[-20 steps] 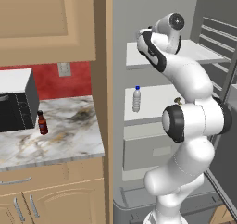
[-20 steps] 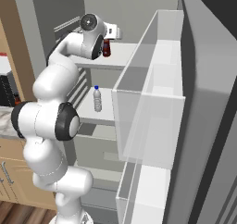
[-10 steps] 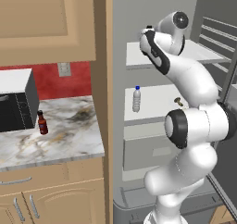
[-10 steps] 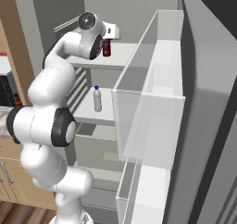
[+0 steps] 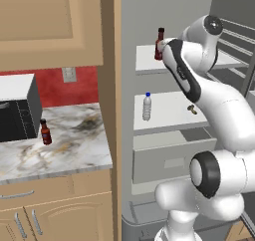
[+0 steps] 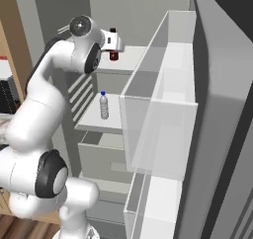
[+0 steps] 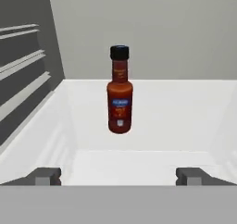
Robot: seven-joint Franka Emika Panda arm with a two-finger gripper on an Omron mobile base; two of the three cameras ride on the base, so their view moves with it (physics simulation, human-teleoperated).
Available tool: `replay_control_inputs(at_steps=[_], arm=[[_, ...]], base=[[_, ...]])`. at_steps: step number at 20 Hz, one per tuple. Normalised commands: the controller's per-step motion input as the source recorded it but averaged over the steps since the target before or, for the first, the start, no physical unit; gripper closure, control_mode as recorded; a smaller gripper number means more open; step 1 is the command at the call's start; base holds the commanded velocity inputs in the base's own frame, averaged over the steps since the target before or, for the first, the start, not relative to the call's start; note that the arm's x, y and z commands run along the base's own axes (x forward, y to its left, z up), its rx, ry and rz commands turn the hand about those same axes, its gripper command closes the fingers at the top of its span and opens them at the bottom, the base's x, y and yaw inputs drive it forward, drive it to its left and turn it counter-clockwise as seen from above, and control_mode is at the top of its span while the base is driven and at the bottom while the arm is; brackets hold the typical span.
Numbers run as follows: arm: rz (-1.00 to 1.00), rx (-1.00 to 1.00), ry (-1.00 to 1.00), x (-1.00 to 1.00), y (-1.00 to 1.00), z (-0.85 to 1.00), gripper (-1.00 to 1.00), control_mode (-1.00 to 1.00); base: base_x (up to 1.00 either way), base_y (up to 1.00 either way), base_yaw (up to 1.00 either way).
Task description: Place the condiment bottle and condiment bottle from the counter to the top shelf of the fridge. If the existing items in the fridge are on the top shelf, move them to other shelves.
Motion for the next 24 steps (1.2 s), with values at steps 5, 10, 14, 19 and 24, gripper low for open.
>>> replay_control_inputs(at_steps=[5, 10, 14, 19, 24], arm=[[0.0, 0.0, 0.32, -1.0, -0.05, -0.19, -1.0, -1.0], [0.0, -0.05, 0.36, -1.0, 0.0, -0.75, -1.0, -1.0], [0.0, -0.05, 0.32, -1.0, 0.0, -1.0, -1.0, -1.0], [0.0, 0.0, 0.04, -1.0, 0.0, -0.9, -1.0, -1.0], [0.0, 0.0, -0.04, -0.6, 0.06, -0.31, -1.0, 1.0]], base=[[0.0, 0.0, 0.0], [0.0, 0.0, 0.0], [0.0, 0.0, 0.0], [0.0, 0.0, 0.0], [-0.4, 0.27, 0.03]])
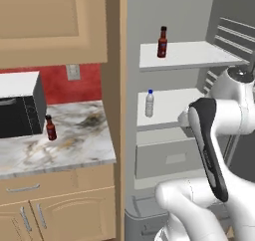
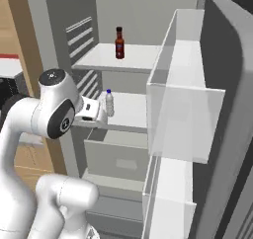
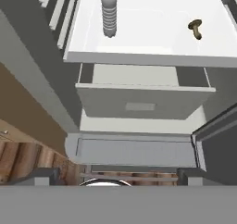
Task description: Place the condiment bottle and condiment bottle from the counter to the top shelf of the fridge. If the existing items in the fridge are on the top shelf, move them to other shelves.
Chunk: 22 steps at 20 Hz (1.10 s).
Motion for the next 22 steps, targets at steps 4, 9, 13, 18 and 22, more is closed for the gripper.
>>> replay_control_inputs(at_steps=[4, 9, 13, 18, 22], arm=[[0.0, 0.0, 0.0, 0.0, 0.0, 0.0, -1.0, 1.0], [0.0, 0.0, 0.0, 0.0, 0.0, 0.0, -1.0, 1.0], [0.0, 0.0, 0.0, 0.0, 0.0, 0.0, -1.0, 1.0], [0.0, 0.0, 0.0, 0.0, 0.0, 0.0, -1.0, 1.0], [0.0, 0.0, 0.0, 0.0, 0.0, 0.0, -1.0, 1.0]], base=[[-1.0, 1.0, 0.2], [-0.46, 1.0, 0.09], [0.6, 0.48, 0.0], [0.95, 0.03, -0.03], [0.21, 0.6, 0.0]])
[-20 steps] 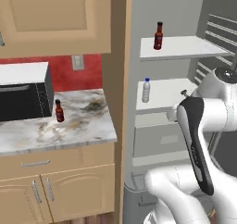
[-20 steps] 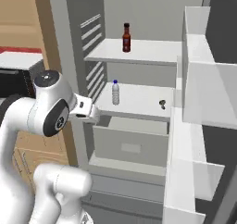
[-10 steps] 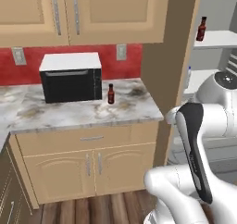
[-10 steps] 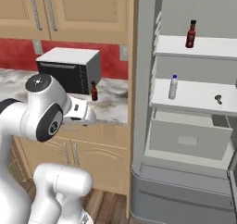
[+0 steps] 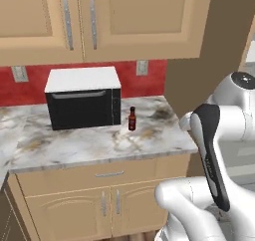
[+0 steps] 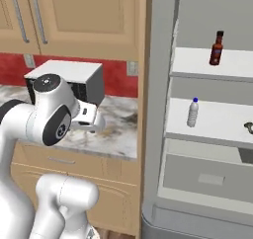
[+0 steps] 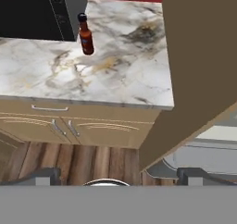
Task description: Place the condiment bottle and condiment bottle from the counter to the top shelf of the fridge. If the existing items in the fridge are on the top shelf, move them to other shelves.
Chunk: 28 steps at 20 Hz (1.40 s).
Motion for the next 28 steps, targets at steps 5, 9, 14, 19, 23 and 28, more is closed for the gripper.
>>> replay_control_inputs(at_steps=[5, 9, 14, 19, 23, 28], arm=[[0.0, 0.0, 0.0, 0.0, 0.0, 0.0, -1.0, 1.0], [0.0, 0.0, 0.0, 0.0, 0.0, 0.0, -1.0, 1.0], [0.0, 0.0, -0.01, 0.06, 0.12, 0.0, -1.0, -1.0], [0.0, 0.0, -0.01, 0.75, 0.23, -0.17, -1.0, -1.0], [0.0, 0.0, 0.0, 1.0, 0.0, -0.52, -1.0, -1.0], [0.0, 0.02, 0.0, 1.0, -0.06, -0.63, -1.0, -1.0]], base=[[0.38, 0.4, 0.0], [0.53, 0.27, 0.0], [0.1, 0.43, 0.0], [0.0, 0.0, 0.0], [0.0, 0.0, 0.0], [0.0, 0.0, 0.0]])
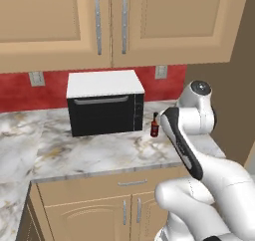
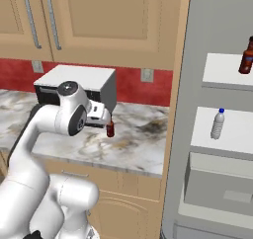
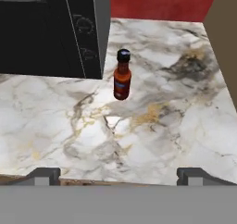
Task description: Place the condiment bottle and condiment bottle from the counter to the top shelf of the fridge. If the existing items in the fridge are on the top shelf, move them to other shelves.
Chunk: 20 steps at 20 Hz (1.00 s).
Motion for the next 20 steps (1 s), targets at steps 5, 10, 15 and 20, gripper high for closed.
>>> replay_control_inputs(at_steps=[5, 10, 15, 20], arm=[[0.0, 0.03, 0.01, 0.97, -0.22, -0.49, -1.0, -1.0], [0.0, 0.0, 0.0, 0.65, -0.03, -0.16, -1.0, -1.0], [0.0, 0.0, 0.0, 0.15, 0.0, -0.19, -1.0, -1.0], [0.0, 0.0, 0.03, 0.11, 0.02, -0.39, -1.0, -1.0]], base=[[0.0, 0.0, 0.0], [0.0, 0.0, 0.0], [0.0, 0.0, 0.0], [0.0, 0.0, 0.0]])
